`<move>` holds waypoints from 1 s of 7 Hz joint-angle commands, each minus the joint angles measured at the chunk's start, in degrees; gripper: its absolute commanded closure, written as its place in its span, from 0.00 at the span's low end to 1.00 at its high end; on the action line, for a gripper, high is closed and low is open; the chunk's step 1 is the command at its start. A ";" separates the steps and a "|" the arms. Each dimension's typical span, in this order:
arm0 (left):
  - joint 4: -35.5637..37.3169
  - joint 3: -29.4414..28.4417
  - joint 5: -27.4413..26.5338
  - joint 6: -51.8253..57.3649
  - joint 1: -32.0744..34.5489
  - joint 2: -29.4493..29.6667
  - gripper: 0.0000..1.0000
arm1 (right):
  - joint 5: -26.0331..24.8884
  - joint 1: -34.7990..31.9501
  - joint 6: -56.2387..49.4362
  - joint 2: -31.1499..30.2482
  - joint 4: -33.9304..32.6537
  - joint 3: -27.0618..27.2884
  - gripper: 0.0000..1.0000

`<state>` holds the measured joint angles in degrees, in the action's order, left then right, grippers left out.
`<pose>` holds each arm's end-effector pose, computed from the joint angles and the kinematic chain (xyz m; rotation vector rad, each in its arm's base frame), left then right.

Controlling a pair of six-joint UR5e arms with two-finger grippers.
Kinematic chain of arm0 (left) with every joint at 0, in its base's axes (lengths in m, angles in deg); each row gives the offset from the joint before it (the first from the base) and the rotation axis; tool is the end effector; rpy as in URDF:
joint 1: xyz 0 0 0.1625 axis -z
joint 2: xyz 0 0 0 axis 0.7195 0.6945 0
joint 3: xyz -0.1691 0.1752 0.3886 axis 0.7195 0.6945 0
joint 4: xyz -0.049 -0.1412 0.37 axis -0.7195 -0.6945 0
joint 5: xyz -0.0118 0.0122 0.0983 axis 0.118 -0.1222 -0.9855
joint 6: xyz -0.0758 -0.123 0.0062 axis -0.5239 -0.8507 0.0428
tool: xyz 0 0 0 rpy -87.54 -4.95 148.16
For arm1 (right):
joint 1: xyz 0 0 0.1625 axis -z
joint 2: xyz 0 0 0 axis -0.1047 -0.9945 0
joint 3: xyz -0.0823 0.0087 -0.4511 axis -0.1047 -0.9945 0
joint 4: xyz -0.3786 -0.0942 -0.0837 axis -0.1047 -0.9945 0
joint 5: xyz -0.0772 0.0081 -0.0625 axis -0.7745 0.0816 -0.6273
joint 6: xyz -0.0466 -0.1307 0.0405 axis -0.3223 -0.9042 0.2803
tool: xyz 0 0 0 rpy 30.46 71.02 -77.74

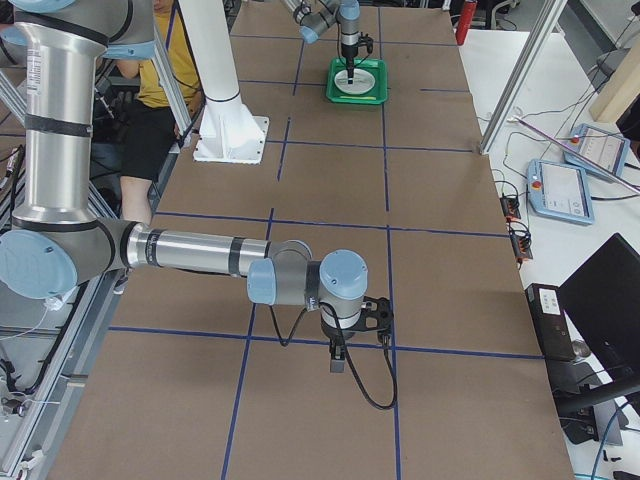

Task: Place fork
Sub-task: 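Lower the left gripper over the white fork and grasp it, then lift the fork off the plate and carry it to the tray edge beside the plate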

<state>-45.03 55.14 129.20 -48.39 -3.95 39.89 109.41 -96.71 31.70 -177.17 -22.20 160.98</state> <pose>0.3862 -0.4469 0.5529 0.0544 0.8029 -0.0946 0.0445 -0.4151 0.7481 0.0072 -0.7071 0.0219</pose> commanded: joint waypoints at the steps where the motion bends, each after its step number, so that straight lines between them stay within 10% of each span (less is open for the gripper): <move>1: 0.02 -0.10 0.35 0.14 -0.14 0.00 0.45 | 0.01 0.00 0.01 0.00 0.07 0.00 0.00; 3: 0.02 -0.01 0.53 0.32 -0.14 -0.09 1.00 | 0.01 0.00 0.01 0.00 -0.02 0.00 0.00; 7: 0.46 3.57 0.79 1.02 0.73 -1.05 1.00 | 0.01 0.00 0.01 0.00 -0.02 0.00 0.00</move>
<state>-44.64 56.75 129.87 -47.66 -3.59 39.25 109.41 -96.71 31.71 -177.17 -22.18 160.98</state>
